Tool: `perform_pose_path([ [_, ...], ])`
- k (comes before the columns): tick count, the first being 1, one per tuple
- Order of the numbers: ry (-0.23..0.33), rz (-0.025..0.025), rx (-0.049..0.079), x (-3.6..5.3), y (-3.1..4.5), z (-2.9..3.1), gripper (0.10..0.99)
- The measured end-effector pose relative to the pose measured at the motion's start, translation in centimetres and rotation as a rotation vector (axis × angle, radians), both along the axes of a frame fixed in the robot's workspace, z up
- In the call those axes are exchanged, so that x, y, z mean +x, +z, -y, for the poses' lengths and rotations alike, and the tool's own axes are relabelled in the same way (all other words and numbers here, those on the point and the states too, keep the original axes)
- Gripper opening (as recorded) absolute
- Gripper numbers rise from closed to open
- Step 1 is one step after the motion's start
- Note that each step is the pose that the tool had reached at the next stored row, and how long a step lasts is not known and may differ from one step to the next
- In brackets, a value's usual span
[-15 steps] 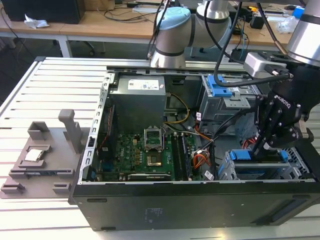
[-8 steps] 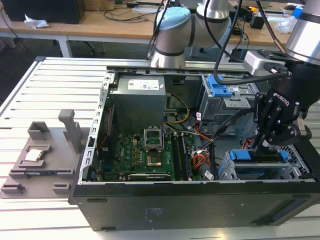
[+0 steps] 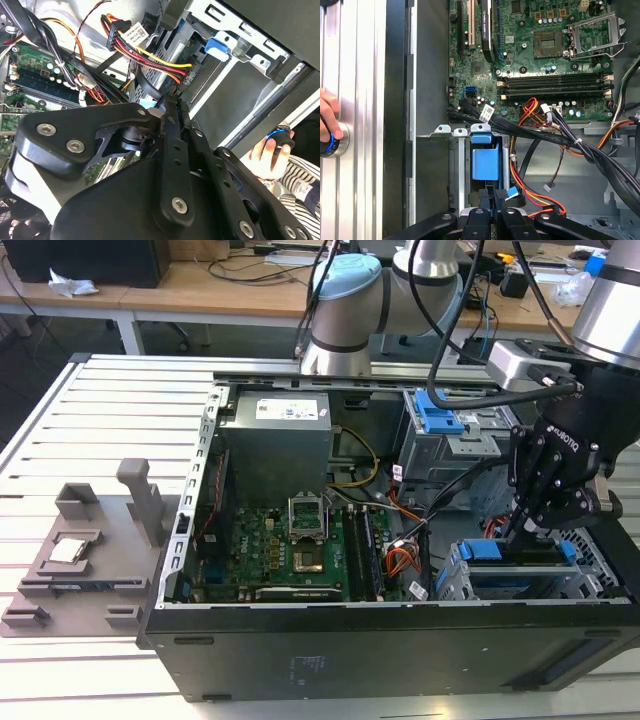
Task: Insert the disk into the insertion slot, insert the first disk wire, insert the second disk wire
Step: 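Insert the second disk wire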
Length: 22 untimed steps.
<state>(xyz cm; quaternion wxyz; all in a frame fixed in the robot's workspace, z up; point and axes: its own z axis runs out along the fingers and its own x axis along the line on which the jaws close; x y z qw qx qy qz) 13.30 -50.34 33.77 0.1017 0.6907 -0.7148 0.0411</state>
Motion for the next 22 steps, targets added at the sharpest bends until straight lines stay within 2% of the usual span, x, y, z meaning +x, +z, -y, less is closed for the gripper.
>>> perform_pose_path([
  [3,0.0,0.0,0.0,0.0,0.03,0.0,0.149],
  [4,0.0,0.0,0.0,0.0,0.3,0.0,0.149],
  [5,0.0,0.0,0.006,0.0,0.54,0.0,0.149],
  [7,0.0,0.0,0.068,0.01,0.55,0.2,0.149],
  [8,0.0,-0.0001,0.09,0.0,0.55,0.46,0.149],
  [10,0.0,0.0,0.117,0.01,0.55,1.16,0.149],
  [11,0.0,0.0,0.143,0.0,0.54,2.03,0.149],
  [13,0.0,0.0,0.168,0.01,0.53,2.41,0.149],
  [15,0.0,-0.0002,0.179,0.15,0.53,2.52,0.149],
  [22,0.0,-0.0024,0.18,0.81,0.46,2.88,0.149],
])
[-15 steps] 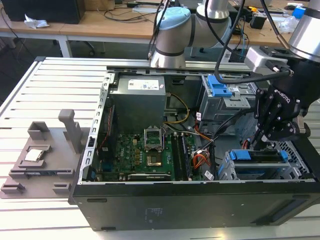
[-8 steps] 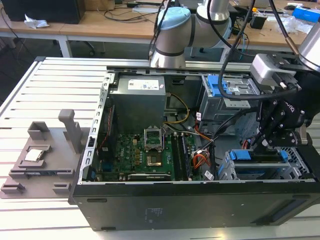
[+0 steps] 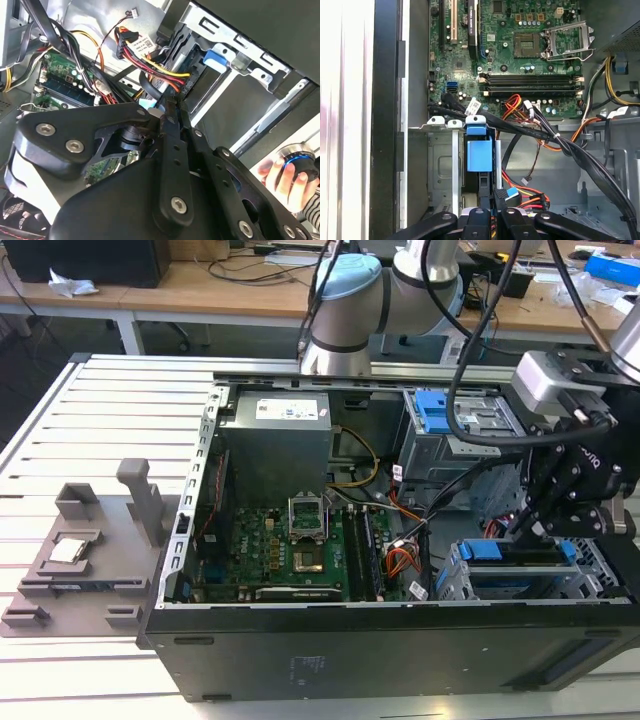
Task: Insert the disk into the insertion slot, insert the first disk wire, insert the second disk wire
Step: 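Insert the second disk wire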
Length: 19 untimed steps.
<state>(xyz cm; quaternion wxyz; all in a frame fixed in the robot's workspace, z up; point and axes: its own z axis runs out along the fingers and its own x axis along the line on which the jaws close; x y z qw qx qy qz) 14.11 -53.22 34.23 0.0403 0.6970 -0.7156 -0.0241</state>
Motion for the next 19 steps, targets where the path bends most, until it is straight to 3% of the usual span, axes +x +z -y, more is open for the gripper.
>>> perform_pose_path([
  [12,0.0,-0.0011,0.0,0.07,-0.56,0.29,0.149],
  [16,0.0,-0.001,0.006,0.07,0.08,0.3,0.149],
  [18,0.0,-0.0011,0.02,0.07,0.14,0.29,0.149],
  [19,0.0,-0.0011,0.02,0.06,0.12,0.29,0.149],
])
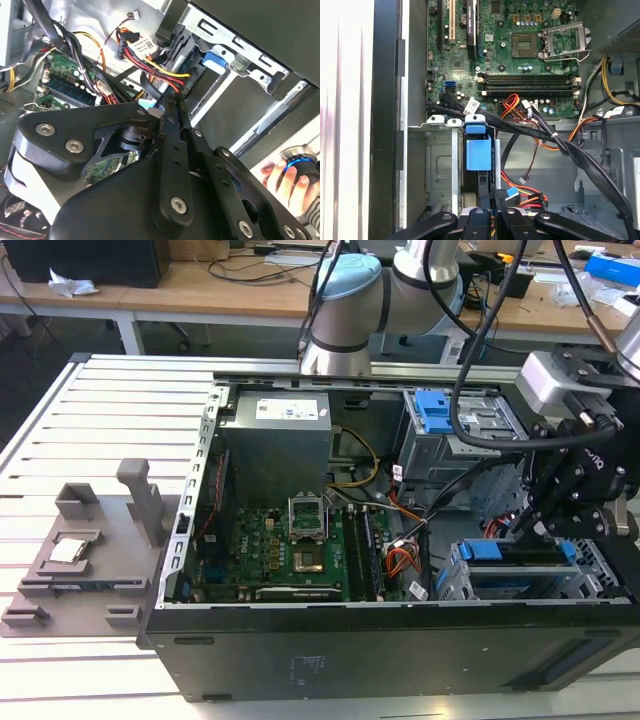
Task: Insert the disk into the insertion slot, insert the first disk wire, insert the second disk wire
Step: 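Insert the second disk wire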
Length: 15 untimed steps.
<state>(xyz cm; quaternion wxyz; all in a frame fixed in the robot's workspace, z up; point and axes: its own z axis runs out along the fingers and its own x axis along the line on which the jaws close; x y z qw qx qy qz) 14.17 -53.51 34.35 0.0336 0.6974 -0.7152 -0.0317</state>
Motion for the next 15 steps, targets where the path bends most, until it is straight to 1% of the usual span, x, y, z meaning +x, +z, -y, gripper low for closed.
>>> perform_pose_path([
  [10,0.0,0.0,0.0,-0.01,-0.53,0.17,0.149],
  [15,0.0,0.0001,0.001,-0.01,-0.76,0.42,0.149],
])
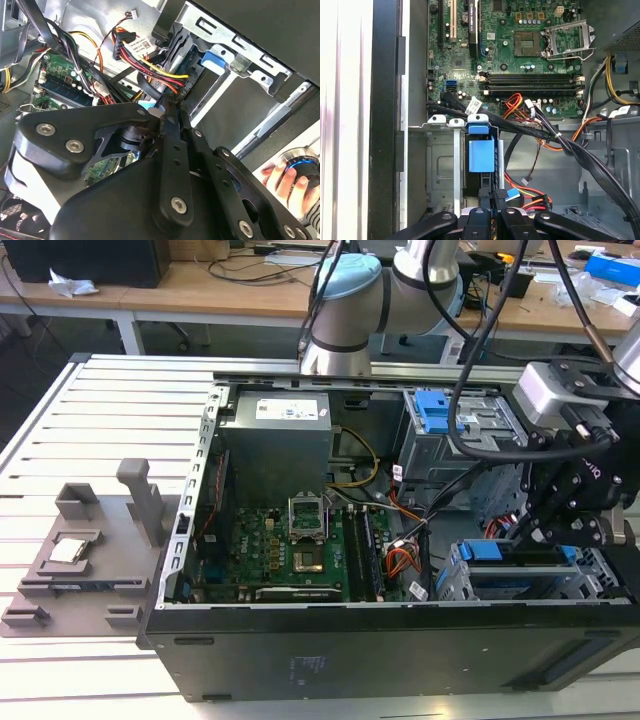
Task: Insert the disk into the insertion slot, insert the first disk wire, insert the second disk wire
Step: 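Insert the second disk wire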
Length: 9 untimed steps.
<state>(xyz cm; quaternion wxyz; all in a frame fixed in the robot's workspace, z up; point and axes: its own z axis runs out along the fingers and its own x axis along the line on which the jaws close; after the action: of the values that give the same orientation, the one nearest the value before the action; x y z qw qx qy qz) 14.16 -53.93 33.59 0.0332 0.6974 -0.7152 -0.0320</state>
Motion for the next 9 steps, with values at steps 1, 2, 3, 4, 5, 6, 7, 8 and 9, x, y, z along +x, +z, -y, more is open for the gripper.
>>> perform_pose_path([
  [1,0.0,0.0,0.0,0.0,0.0,0.02,0.149],
  [2,0.0,0.0,0.0,0.0,0.0,0.04,0.149],
  [3,0.0,0.0,0.0,0.0,0.01,0.06,0.149],
  [4,0.0,0.0001,0.0,0.0,0.01,0.08,0.165],
  [5,0.0,0.0002,0.0,0.01,0.0,0.1,0.165],
  [6,0.0,0.0,0.0,0.01,0.0,0.13,0.227],
  [7,0.0,0.0001,0.001,0.0,0.21,0.14,0.227],
  [8,0.0,0.0,0.0,0.0,0.92,0.14,0.227],
  [9,0.0,0.0002,-0.001,0.0,1.24,0.13,0.227],
])
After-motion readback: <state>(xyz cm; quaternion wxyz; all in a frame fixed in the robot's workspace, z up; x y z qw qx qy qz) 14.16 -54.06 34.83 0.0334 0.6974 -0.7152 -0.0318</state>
